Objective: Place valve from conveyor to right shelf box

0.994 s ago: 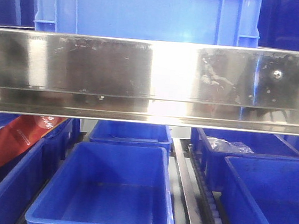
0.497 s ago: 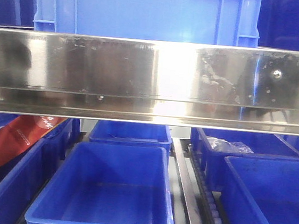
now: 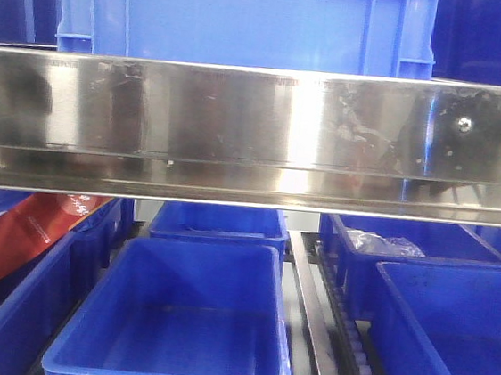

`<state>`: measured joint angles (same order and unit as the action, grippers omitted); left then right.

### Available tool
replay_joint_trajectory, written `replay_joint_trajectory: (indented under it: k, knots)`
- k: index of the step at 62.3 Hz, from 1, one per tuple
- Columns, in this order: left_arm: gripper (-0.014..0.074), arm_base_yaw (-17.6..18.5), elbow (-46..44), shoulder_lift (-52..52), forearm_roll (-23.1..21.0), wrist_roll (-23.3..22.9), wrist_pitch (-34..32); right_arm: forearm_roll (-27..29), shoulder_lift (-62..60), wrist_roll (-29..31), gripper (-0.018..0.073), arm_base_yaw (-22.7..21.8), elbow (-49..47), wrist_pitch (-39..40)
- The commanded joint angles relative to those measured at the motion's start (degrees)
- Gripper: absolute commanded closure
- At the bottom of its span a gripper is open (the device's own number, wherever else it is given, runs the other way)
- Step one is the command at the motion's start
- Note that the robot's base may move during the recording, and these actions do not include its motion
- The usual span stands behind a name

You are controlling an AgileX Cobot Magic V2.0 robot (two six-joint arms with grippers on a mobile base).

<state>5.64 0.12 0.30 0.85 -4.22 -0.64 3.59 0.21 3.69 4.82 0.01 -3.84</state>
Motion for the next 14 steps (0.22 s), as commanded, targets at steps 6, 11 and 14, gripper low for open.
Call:
replay_joint_trajectory:
  k: [6,11,14]
  knots:
    - [0.0707,0.40,-0.12,-0.30,-0.23,0.11,-1.32,-0.54,-0.21,0.37,0.0727,-0.03,-0.01,0.90]
    - [0.0707,0.40,-0.12,-0.30,-0.23,0.11,-1.32,-0.54,-0.21,0.37,0.0727,-0.03,-0.01,0.90]
    - [0.0707,0.40,-0.12,-0.30,-0.23,0.11,-1.32,-0.54,-0.21,0.37,0.0727,-0.03,-0.01,0.90]
